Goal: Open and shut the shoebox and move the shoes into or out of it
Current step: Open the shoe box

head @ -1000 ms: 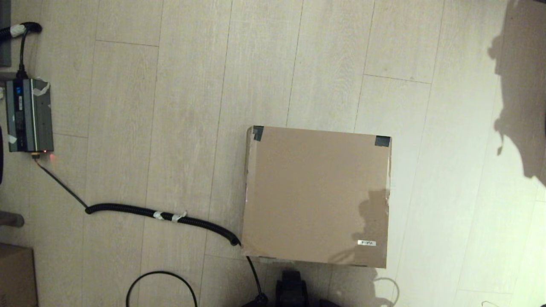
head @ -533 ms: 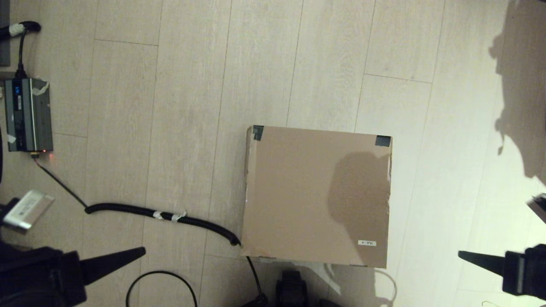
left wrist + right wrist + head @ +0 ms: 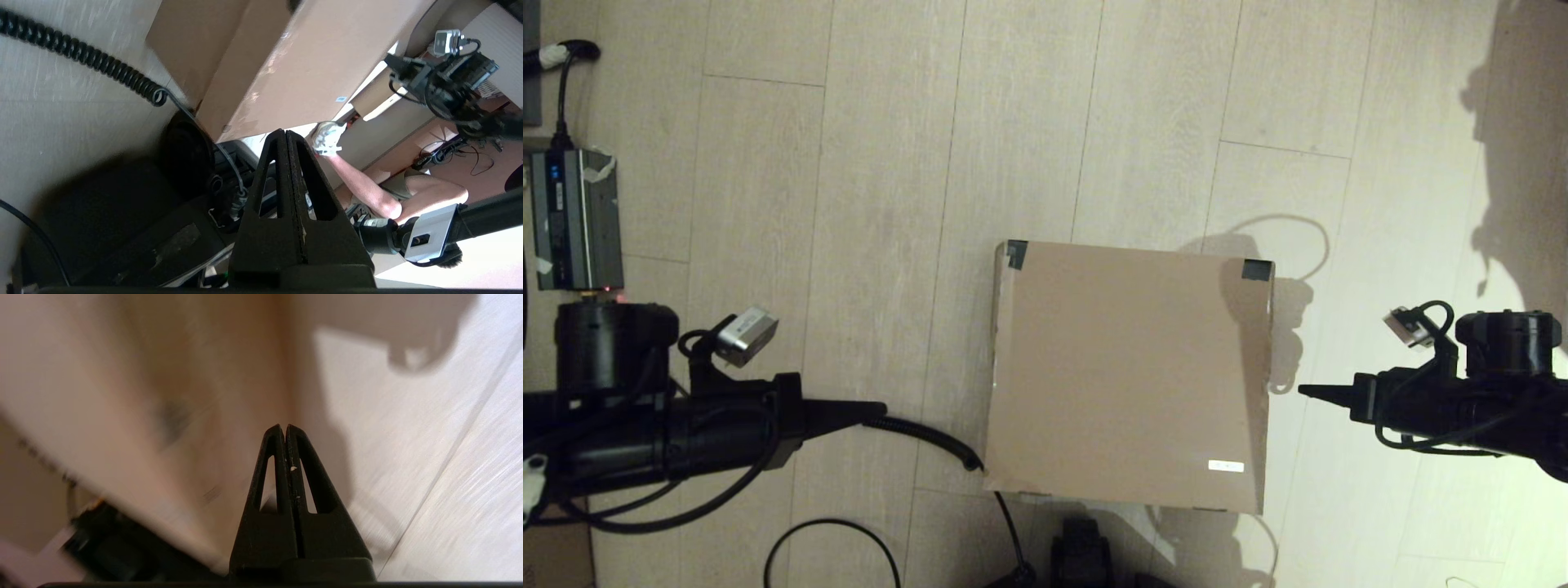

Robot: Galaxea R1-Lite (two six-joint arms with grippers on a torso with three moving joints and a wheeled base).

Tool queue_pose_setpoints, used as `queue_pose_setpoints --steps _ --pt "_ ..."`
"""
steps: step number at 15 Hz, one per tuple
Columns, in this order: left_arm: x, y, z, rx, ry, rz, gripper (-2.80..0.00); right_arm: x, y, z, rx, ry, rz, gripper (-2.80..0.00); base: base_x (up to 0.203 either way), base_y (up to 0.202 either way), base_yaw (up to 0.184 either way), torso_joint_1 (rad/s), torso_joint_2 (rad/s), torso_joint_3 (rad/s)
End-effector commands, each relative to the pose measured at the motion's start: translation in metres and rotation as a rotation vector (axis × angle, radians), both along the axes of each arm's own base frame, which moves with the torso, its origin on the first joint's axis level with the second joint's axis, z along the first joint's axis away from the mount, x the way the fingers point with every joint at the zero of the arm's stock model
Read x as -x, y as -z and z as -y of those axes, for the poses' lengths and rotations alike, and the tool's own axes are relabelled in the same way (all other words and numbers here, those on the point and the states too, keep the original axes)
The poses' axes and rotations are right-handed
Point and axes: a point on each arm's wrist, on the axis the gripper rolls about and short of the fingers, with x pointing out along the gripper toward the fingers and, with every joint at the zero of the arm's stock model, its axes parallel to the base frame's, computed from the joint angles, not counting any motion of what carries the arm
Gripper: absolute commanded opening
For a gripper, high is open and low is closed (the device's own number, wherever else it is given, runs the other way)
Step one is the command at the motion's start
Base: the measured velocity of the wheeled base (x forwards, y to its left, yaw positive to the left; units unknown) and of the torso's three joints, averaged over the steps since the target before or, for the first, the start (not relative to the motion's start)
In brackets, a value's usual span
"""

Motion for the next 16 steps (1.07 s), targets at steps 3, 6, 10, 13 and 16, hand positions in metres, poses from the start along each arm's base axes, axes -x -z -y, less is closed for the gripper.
queue_pose_setpoints --steps 3,6,10,13,16 --pt "-0.016 0.022 0.005 0.002 0.021 -0.087 -2.8 -0.007 0.041 0.008 -0.109 -0.088 -0.103 -2.8 0.0 0.0 0.0 0.0 0.0 0.0" --pt "-0.015 0.022 0.012 0.006 0.043 -0.086 -2.8 -0.007 0.06 0.002 -0.15 -0.135 -0.11 -2.8 0.0 0.0 0.0 0.0 0.0 0.0" --pt "-0.016 0.027 0.026 0.021 0.082 -0.132 -2.8 -0.019 0.076 -0.009 -0.191 -0.147 -0.103 -2.8 0.0 0.0 0.0 0.0 0.0 0.0" --pt "-0.022 0.031 0.04 0.034 0.122 -0.132 -2.8 -0.029 0.071 -0.021 -0.259 -0.149 -0.098 -2.8 0.0 0.0 0.0 0.0 0.0 0.0" --pt "-0.022 0.032 0.044 0.041 0.127 -0.146 -2.8 -0.032 0.059 -0.029 -0.321 -0.146 -0.088 -2.8 0.0 0.0 0.0 0.0 0.0 0.0"
